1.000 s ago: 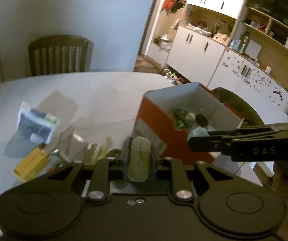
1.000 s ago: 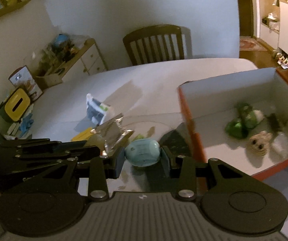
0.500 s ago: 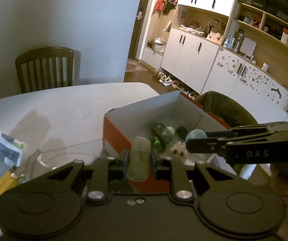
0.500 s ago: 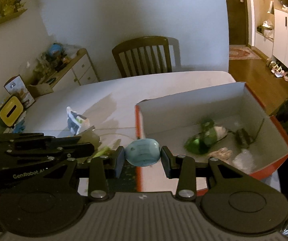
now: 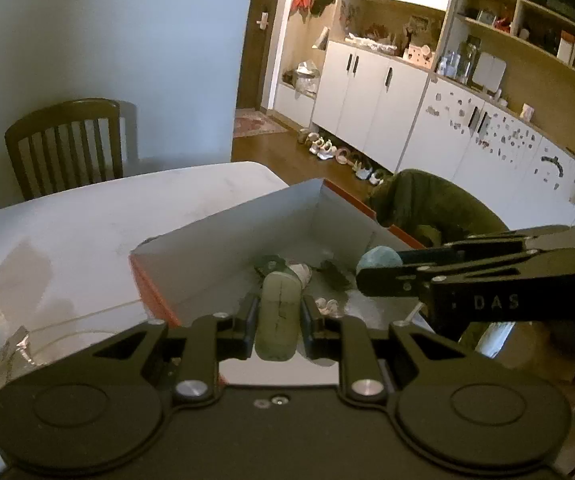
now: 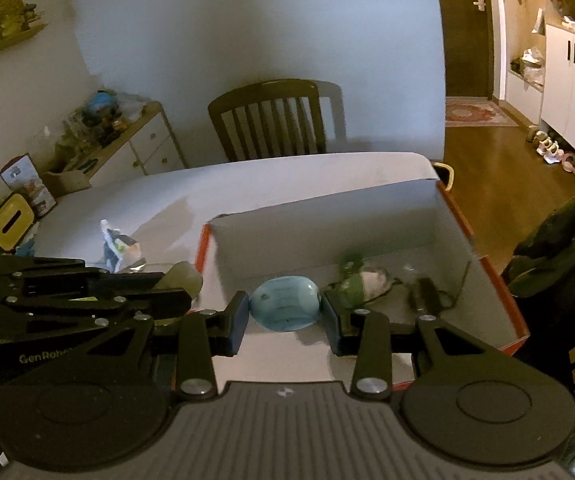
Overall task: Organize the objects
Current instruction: 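Carry the blue soap and white cylinder over the shoebox with both grippers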
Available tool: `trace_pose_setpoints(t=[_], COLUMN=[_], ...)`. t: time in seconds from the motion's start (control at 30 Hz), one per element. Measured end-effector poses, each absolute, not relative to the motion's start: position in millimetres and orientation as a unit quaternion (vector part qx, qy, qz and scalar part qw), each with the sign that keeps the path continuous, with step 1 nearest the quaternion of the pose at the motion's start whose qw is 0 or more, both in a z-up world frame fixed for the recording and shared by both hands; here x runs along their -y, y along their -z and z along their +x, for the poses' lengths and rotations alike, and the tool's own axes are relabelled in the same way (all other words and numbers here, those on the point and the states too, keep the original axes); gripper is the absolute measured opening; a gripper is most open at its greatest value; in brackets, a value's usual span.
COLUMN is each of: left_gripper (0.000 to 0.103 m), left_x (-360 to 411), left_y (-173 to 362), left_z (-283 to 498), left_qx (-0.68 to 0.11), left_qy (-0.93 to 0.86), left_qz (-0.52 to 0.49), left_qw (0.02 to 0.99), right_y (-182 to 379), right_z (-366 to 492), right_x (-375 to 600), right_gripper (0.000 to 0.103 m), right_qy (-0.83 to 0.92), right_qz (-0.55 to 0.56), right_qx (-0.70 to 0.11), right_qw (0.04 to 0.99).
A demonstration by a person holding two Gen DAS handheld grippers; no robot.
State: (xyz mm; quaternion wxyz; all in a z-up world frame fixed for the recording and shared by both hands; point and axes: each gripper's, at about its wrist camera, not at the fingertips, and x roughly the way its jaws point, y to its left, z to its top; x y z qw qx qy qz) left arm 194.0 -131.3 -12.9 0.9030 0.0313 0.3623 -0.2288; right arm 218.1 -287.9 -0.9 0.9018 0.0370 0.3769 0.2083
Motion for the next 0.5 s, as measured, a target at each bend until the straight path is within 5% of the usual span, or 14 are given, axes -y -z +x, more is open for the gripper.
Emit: trace_pose_setpoints(t=[0.5], left_gripper=[0.021], left_x=[177], left_y=[58], left_z=[238], left_qx=[-0.441], left_qy=[0.207], left_qz=[0.063], left_qw=[0.871], right_y=[32], right_z=[271], right_x=[332], right_gripper=[0.038], right_qy=[-0.177], right_qz=[0.015], right_qx=[-0.402], right_qw=[0.898])
